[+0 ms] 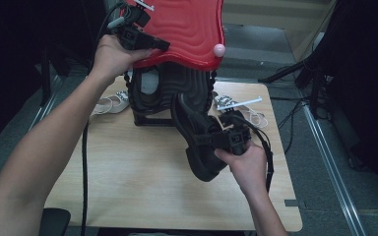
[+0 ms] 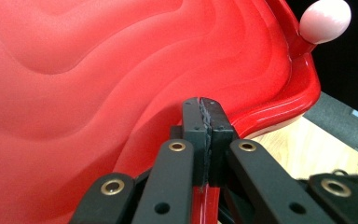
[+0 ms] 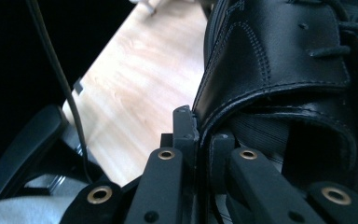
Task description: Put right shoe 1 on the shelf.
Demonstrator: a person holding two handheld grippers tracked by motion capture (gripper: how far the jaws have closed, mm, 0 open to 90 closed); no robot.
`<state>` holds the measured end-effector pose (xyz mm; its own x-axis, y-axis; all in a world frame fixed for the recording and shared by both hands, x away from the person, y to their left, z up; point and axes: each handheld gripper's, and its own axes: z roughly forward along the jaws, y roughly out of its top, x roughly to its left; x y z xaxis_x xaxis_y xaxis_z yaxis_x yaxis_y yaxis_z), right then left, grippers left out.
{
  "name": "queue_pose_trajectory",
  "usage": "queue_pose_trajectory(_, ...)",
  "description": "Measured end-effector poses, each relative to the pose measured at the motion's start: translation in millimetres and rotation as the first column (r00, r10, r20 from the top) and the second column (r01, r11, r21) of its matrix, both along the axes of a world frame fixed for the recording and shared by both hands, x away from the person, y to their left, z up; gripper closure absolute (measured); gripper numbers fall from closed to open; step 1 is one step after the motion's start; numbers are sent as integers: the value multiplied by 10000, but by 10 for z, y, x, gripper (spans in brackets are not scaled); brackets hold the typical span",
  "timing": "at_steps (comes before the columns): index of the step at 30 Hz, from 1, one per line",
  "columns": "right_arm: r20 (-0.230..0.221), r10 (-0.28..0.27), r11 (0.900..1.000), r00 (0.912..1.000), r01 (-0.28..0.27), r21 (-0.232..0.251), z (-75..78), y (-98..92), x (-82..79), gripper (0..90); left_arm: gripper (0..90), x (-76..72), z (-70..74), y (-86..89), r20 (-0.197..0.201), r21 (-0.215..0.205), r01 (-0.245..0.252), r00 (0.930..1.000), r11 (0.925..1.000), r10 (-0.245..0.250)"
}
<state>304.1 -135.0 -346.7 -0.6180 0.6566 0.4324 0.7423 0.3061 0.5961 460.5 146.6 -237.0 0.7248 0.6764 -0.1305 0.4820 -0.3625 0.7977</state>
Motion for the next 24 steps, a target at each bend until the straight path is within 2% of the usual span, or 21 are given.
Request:
queue_pose_trajectory(2, 101, -66, 10000, 9999, 66, -24, 45, 22, 35, 874, 900, 8, 1, 9, -75, -35, 25, 10000, 10000, -26)
queue_pose_trajectory(3, 328, -117, 9999, 9994, 120, -94, 109, 66, 102, 874, 900, 13, -1, 14, -106, -69, 55, 9999, 10000, -56)
queue_pose_trajectory(6, 469, -225, 9997, 9986, 229, -82, 157, 110, 184, 873, 900, 14, -2, 16, -106, -91, 72, 9999, 9999, -73)
queue_pose_trajectory(7, 757, -336, 9992, 9966, 350, -182, 188, 164, 259, 872, 900, 16, -5, 20, -107, -122, 87, 9999, 9999, -88)
queue_pose_trajectory(10, 1214, -511, 9981, 9913, 549, -286, 220, 240, 359, 873, 900, 19, -7, 25, -108, -137, 128, 9999, 9998, -129)
queue_pose_trajectory(13, 1471, -658, 9967, 9869, 720, -371, 227, 287, 416, 873, 900, 25, -10, 33, -124, -169, 191, 9997, 9997, -194)
queue_pose_trajectory(17, 2141, -996, 9918, 9717, 1143, -571, 158, 405, 563, 873, 900, 22, -13, 36, -78, -168, 237, 9997, 9996, -238)
queue_pose_trajectory(19, 2335, -1121, 9890, 9659, 1312, -681, 109, 447, 602, 872, 900, 22, -13, 37, -68, -157, 236, 9997, 9996, -237)
queue_pose_trajectory(20, 2335, -1121, 9890, 9659, 1312, -681, 109, 447, 602, 872, 900, 21, -13, 38, -63, -146, 255, 9997, 9996, -256)
queue_pose_trajectory(21, 2445, -1328, 9854, 9605, 1546, -720, 52, 483, 643, 872, 900, 18, -13, 40, -42, -122, 283, 9996, 9995, -284)
queue_pose_trajectory(22, 2445, -1328, 9854, 9605, 1546, -720, 52, 483, 643, 872, 900, 18, -13, 40, -42, -122, 283, 9996, 9995, -284)
queue_pose_trajectory(24, 2737, -1608, 9790, 9483, 1885, -778, -42, 529, 680, 871, 900, 20, -12, 49, -72, -134, 319, 9995, 9994, -320)
